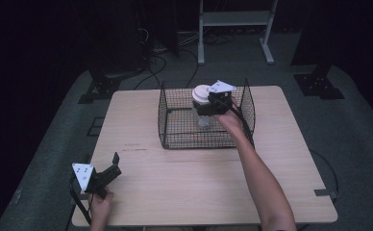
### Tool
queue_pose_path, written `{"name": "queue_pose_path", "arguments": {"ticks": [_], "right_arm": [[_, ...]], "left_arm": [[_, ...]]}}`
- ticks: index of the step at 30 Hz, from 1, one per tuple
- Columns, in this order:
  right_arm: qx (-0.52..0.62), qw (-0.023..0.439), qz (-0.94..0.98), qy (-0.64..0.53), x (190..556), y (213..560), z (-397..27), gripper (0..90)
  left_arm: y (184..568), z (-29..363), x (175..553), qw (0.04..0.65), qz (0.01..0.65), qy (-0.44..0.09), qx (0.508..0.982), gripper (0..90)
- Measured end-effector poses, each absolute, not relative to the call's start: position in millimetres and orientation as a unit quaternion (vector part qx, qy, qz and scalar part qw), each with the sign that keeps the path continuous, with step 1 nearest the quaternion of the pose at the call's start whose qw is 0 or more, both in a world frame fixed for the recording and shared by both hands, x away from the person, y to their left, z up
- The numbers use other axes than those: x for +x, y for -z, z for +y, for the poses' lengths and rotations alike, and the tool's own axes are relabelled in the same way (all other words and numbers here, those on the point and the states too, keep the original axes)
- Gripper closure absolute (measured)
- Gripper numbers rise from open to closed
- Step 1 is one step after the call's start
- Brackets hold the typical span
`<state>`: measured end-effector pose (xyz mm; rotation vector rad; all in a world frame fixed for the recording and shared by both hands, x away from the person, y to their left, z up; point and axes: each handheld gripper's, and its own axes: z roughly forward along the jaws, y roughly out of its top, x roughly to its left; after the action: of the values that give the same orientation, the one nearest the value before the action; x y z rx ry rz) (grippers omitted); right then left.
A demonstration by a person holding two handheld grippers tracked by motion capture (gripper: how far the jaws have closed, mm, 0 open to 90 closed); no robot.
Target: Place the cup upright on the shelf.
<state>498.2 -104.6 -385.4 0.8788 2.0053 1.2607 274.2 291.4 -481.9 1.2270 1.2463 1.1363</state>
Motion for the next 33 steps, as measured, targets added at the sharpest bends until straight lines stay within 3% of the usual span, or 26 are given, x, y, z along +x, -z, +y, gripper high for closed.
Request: {"name": "queue_pose_path", "arguments": {"ticks": [33], "right_arm": [[0.321, 0.321, 0.729, -0.512, 482.8, 352.0, -111.8, 1.4]], "left_arm": [[482.0, 290.4, 274.4, 0.5, 0.517, -0.473, 0.509, 0.0]]}}
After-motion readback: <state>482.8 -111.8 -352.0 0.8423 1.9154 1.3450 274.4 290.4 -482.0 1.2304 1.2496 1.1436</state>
